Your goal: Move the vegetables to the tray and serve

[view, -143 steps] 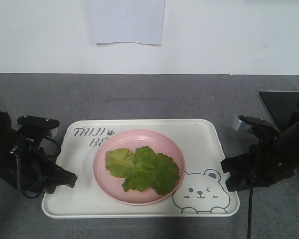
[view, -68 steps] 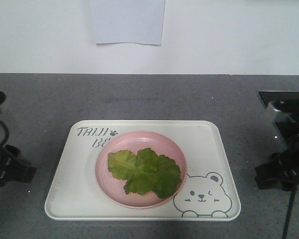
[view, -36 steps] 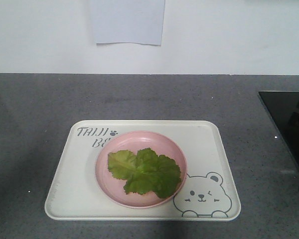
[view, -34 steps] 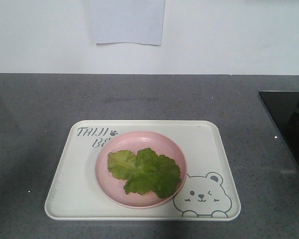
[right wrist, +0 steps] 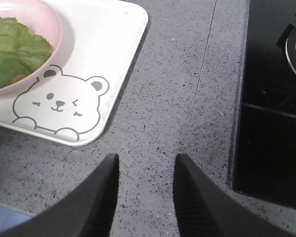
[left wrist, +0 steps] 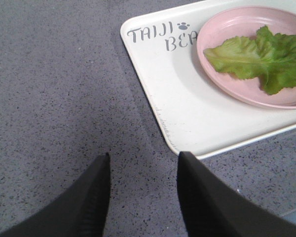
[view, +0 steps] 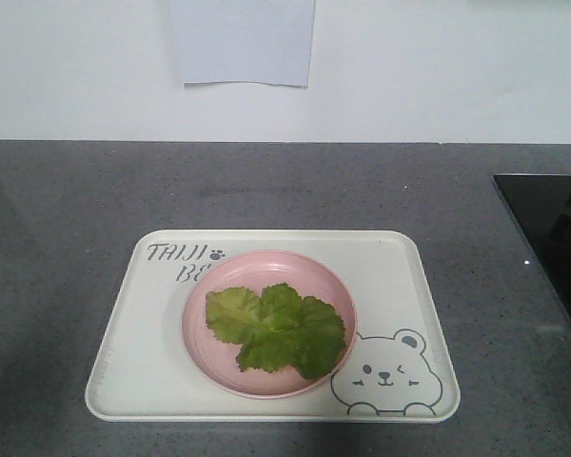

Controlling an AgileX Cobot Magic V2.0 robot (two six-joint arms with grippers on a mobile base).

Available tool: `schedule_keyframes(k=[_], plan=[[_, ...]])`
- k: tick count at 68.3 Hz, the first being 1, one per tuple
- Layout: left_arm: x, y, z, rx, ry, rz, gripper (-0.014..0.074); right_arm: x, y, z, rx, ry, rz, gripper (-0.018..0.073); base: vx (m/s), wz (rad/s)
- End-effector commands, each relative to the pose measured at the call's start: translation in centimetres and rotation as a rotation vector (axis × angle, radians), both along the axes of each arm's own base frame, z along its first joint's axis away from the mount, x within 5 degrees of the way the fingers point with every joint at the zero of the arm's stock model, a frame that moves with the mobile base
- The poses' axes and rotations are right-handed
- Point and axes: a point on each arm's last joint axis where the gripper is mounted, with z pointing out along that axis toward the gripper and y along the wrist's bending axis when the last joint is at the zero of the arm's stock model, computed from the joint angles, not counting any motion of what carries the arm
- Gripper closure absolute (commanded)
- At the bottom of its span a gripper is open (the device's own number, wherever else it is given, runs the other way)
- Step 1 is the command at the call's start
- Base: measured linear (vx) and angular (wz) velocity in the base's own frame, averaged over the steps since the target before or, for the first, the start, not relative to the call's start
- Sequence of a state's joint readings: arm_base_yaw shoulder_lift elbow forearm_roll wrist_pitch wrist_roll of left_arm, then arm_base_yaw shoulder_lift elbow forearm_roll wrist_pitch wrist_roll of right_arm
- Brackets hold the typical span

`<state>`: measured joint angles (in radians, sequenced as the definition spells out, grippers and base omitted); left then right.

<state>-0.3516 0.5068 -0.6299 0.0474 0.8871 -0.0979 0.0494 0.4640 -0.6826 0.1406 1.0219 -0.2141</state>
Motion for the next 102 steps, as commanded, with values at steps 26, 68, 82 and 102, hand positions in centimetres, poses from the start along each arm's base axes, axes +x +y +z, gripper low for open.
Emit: schedule_keyframes(k=[26, 68, 82, 102], plan=[[0.6, -0.3, 0.8, -0.033, -0.098, -0.009, 0.0590, 0.3, 0.0, 1.0, -0.002, -0.071, -0.003, 0.0570, 0.00, 0.00], [0.5, -0.3, 0.8, -0.032, -0.095, -0.009, 0.0604, 0.3, 0.0, 1.0, 0.000, -0.071, -0.002, 0.0566, 0.00, 0.00], [0.0, 0.4, 0.8, -0.028, -0.161, 0.027, 0.0604, 0.3, 0.0, 1.0, 0.000, -0.071, -0.002, 0.0566, 0.00, 0.00], [-1.7, 2.2, -2.2, -0.129, -0.484, 0.265, 0.0604, 0.3, 0.0, 1.0, 0.000, -0.071, -0.002, 0.0566, 0.00, 0.00]])
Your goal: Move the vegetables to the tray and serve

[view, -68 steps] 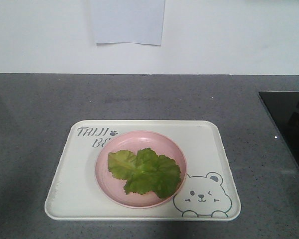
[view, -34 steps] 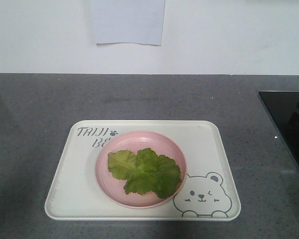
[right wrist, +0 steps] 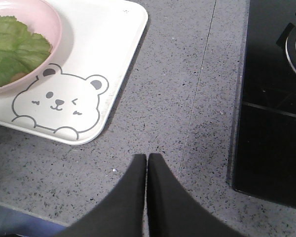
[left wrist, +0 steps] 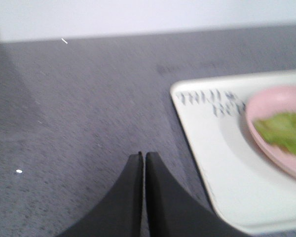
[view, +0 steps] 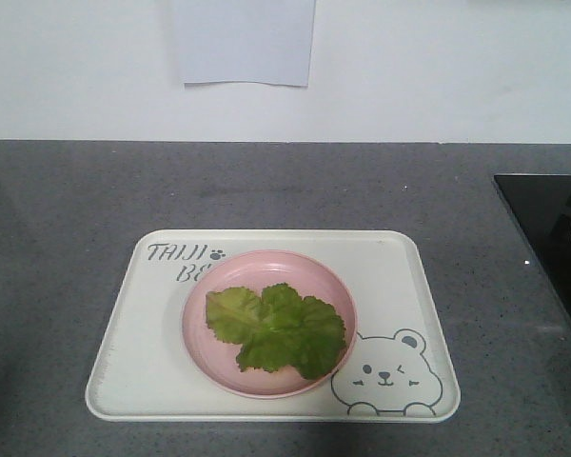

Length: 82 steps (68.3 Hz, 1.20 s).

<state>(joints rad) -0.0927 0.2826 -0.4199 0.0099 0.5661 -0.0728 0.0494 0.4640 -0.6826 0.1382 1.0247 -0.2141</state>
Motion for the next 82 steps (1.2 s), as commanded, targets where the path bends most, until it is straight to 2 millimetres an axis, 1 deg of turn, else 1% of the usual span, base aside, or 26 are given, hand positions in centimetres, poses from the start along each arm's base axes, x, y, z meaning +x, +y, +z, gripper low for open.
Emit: schedule_keyframes(k=[1, 11, 20, 26, 37, 61, 82], plan=[[-0.3, 0.3, 0.0, -0.031, -0.170, 0.045, 0.0604, 0.4, 0.0, 1.1, 0.002, -0.074, -0.002, 0.0566, 0.00, 0.00], [-1.1, 0.4, -3.1, -0.028, -0.232, 0.069, 0.0604, 0.4, 0.0, 1.1, 0.002, -0.074, -0.002, 0.0566, 0.00, 0.00], [-1.3, 0.4, -5.7, -0.037, -0.281, 0.069, 0.0604, 0.3, 0.0, 1.0, 0.002, -0.073, -0.002, 0.0567, 0.00, 0.00], [-1.3, 0.4, -6.9, -0.051, -0.338, 0.071, 0.0604, 0.3, 0.0, 1.0, 0.002, -0.073, -0.002, 0.0567, 0.00, 0.00], [-0.8, 0.4, -9.0, -0.082, -0.390, 0.075, 0.0604, 0.3, 0.0, 1.0, 0.002, -0.072, -0.002, 0.0567, 0.00, 0.00], [-0.8, 0.2, -9.0, -0.103, -0.373, 0.038, 0.0603, 0.4, 0.0, 1.0, 0.002, -0.073, -0.002, 0.0567, 0.00, 0.00], [-0.9, 0.3, -8.4, -0.069, -0.445, 0.040, 0.0603, 0.4, 0.0, 1.0, 0.002, -0.073, -0.002, 0.0567, 0.00, 0.00]])
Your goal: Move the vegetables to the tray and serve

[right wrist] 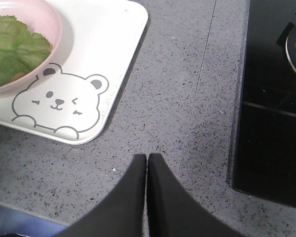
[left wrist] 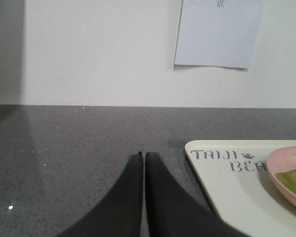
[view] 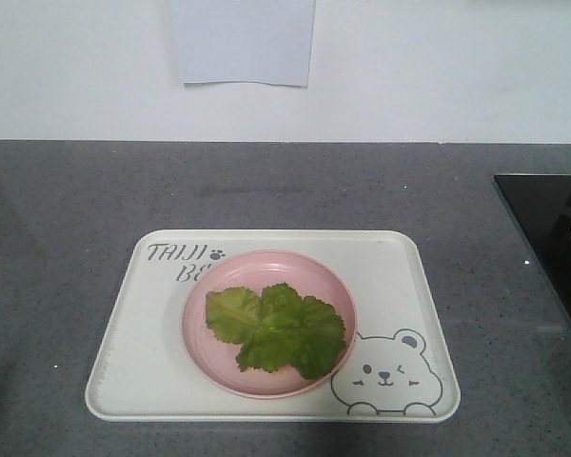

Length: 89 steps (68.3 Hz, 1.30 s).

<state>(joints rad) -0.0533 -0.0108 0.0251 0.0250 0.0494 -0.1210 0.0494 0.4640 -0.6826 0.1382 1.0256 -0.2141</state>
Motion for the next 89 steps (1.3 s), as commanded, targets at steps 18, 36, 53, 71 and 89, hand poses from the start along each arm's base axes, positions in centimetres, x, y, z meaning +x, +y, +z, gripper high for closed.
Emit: schedule_keyframes(k=[18, 36, 53, 71, 89], plan=[[-0.06, 0.24, 0.07, -0.007, -0.083, 0.043, 0.0603, 0.36, 0.00, 1.06, 0.002, -0.074, -0.002, 0.0567, 0.00, 0.00], [-0.06, 0.24, 0.06, -0.008, -0.078, 0.043, 0.0603, 0.36, 0.00, 1.06, 0.002, -0.074, -0.002, 0.0567, 0.00, 0.00], [-0.05, 0.24, 0.03, -0.008, -0.075, 0.043, 0.0603, 0.36, 0.00, 1.06, 0.002, -0.074, -0.002, 0.0567, 0.00, 0.00], [-0.05, 0.24, 0.03, -0.008, -0.075, 0.043, 0.0603, 0.36, 0.00, 1.06, 0.002, -0.074, -0.002, 0.0567, 0.00, 0.00], [-0.05, 0.24, 0.03, -0.008, -0.075, 0.043, 0.0603, 0.36, 0.00, 1.06, 0.002, -0.074, -0.002, 0.0567, 0.00, 0.00]])
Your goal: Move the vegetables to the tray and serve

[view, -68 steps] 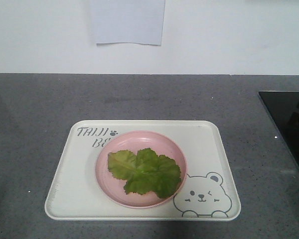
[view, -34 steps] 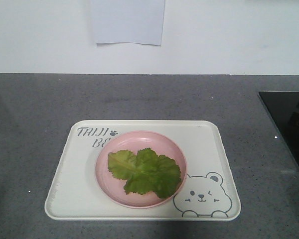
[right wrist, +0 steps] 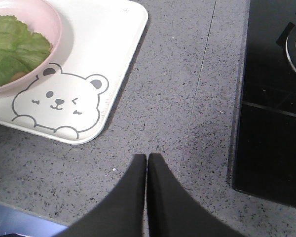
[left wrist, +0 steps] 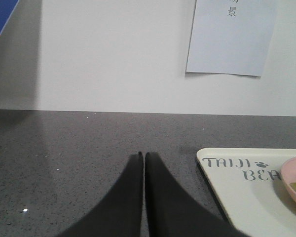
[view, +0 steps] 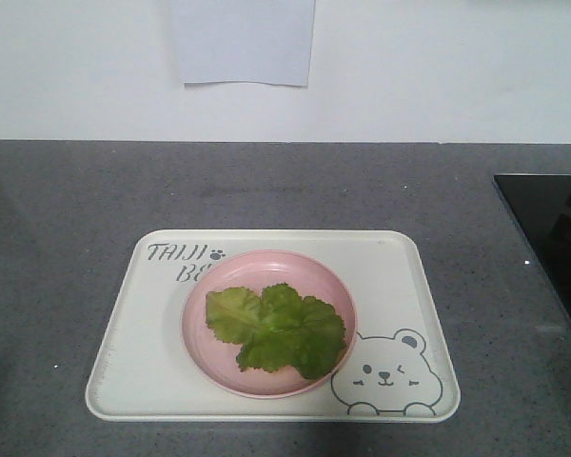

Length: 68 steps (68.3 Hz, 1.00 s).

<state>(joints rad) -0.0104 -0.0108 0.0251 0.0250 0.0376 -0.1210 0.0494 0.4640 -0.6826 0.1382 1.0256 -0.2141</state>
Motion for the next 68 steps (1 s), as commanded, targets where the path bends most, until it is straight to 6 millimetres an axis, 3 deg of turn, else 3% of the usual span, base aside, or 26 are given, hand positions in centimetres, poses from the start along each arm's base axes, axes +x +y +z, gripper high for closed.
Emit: schedule_keyframes(k=[1, 9, 18, 31, 48, 68], plan=[[-0.1, 0.0, -0.1, -0.006, -0.063, 0.001, 0.0603, 0.4, 0.0, 1.1, 0.002, -0.074, -0.002, 0.0567, 0.00, 0.00], [-0.1, 0.0, -0.1, -0.006, -0.063, 0.001, 0.0603, 0.4, -0.2, 1.2, -0.029, -0.105, -0.005, 0.0567, 0.00, 0.00], [-0.1, 0.0, -0.1, -0.006, -0.063, 0.001, 0.0603, 0.3, -0.7, 1.7, -0.001, -0.309, -0.082, 0.0567, 0.00, 0.00], [-0.1, 0.0, -0.1, -0.006, -0.063, 0.001, 0.0603, 0.1, -1.3, -1.8, 0.069, -0.515, -0.180, 0.0567, 0.00, 0.00], [-0.1, 0.0, -0.1, -0.006, -0.063, 0.001, 0.0603, -0.7, -1.2, -5.9, 0.094, -0.724, -0.164, 0.0567, 0.00, 0.00], [-0.1, 0.0, -0.1, -0.006, -0.063, 0.001, 0.0603, -1.1, -1.1, -10.2, 0.146, -0.827, -0.159, 0.0564, 0.00, 0.00]])
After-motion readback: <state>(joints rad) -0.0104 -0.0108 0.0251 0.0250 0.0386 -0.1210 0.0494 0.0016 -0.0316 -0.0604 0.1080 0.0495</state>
